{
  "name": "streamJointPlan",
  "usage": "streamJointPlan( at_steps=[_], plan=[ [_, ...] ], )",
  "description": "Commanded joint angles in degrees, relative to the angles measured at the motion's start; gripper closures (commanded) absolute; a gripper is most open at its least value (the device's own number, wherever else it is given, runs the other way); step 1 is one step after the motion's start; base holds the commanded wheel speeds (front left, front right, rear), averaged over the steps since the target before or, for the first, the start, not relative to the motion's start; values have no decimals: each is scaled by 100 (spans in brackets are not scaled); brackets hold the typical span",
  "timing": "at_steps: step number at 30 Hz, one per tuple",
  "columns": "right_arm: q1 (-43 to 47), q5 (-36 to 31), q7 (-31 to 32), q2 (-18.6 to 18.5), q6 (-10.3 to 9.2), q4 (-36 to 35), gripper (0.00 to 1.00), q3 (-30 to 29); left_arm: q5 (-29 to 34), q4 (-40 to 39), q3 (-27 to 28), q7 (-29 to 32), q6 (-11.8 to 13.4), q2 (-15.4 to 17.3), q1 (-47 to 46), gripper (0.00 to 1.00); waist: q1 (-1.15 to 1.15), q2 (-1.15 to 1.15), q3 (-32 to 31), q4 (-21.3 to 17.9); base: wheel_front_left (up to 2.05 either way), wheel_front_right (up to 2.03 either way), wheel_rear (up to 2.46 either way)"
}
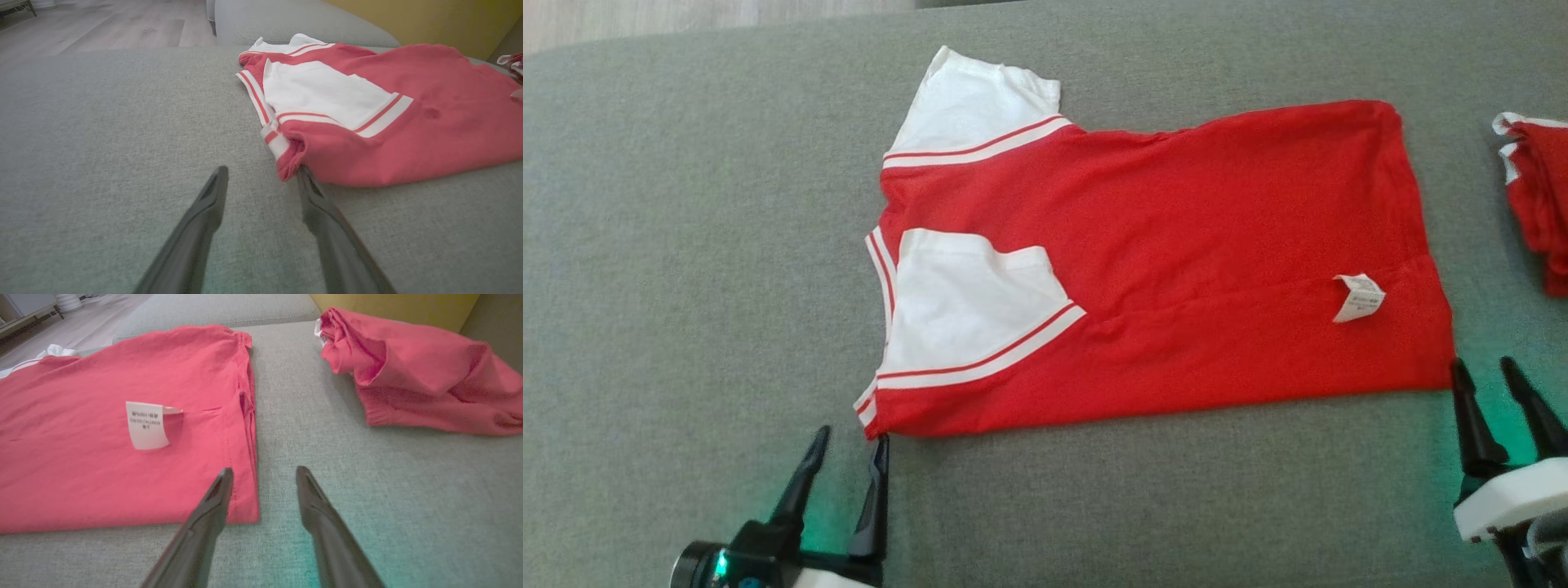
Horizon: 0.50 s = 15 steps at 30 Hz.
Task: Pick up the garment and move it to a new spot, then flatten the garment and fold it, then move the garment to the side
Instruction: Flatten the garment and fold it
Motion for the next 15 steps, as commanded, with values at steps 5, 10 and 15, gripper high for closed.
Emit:
streamJointPlan(
  at_steps=[5,10,15],
  plan=[
    [-2,-213,-196,-137,-5,-303,0,-31,14,-120,323,-70,37,72,-138,0,0,0,-36,-120,0,0,0],
    [-133,-470,-430,-96,-5,-590,0,-88,153,-360,420,107,113,254,-589,0,0,0,58,-242,0,0,0],
    [-348,-738,-484,-12,-5,-756,0,35,348,-785,380,651,26,420,-1544,0,0,0,308,-423,0,0,0]
  ],
)
